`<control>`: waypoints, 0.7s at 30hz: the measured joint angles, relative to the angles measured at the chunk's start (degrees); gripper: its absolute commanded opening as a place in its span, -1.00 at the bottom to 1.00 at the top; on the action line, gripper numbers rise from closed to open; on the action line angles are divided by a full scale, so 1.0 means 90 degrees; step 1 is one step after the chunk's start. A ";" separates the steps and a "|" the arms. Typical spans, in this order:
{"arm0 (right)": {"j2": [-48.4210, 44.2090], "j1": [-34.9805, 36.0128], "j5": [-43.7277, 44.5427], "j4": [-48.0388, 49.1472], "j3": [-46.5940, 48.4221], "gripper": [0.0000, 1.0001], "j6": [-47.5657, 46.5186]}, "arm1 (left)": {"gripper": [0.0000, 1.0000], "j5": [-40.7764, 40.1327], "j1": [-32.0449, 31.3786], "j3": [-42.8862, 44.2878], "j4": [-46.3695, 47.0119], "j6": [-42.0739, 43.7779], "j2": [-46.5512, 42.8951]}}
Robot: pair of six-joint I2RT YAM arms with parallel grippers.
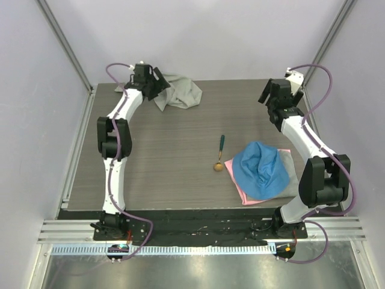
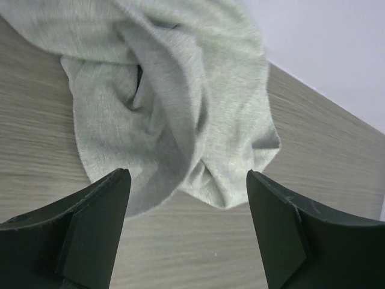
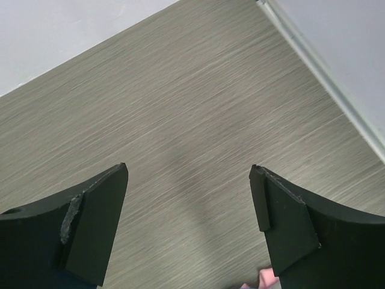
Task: Fold the napkin, place the utensils inside, and roll it up
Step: Move the napkin to the centre of the board
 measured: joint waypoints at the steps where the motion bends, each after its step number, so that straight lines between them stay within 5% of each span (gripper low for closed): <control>1: 0.0024 0.0024 -0.0046 -0.0039 0.0012 0.80 0.0053 | 0.61 0.0046 -0.0002 0.0066 0.0036 -0.0136 0.0187; 8: 0.0165 0.0228 -0.0340 -0.0318 0.0073 0.78 0.0362 | 0.51 0.0121 0.0000 0.0384 0.0209 -0.0884 0.1052; 11: 0.0350 0.0311 -0.0435 -0.0474 0.0250 0.76 0.0403 | 0.24 0.0158 0.0000 0.0665 0.0386 -0.1093 0.1275; 18: 0.1037 0.0627 -0.0527 -0.0826 0.1076 0.75 0.0284 | -0.92 0.0469 0.0000 0.0850 0.0916 -0.1457 0.1413; 21: 0.1341 0.0843 -0.0580 -0.0923 0.1484 0.75 0.0134 | -1.00 0.0605 0.0000 0.0714 0.1180 -0.1515 0.1370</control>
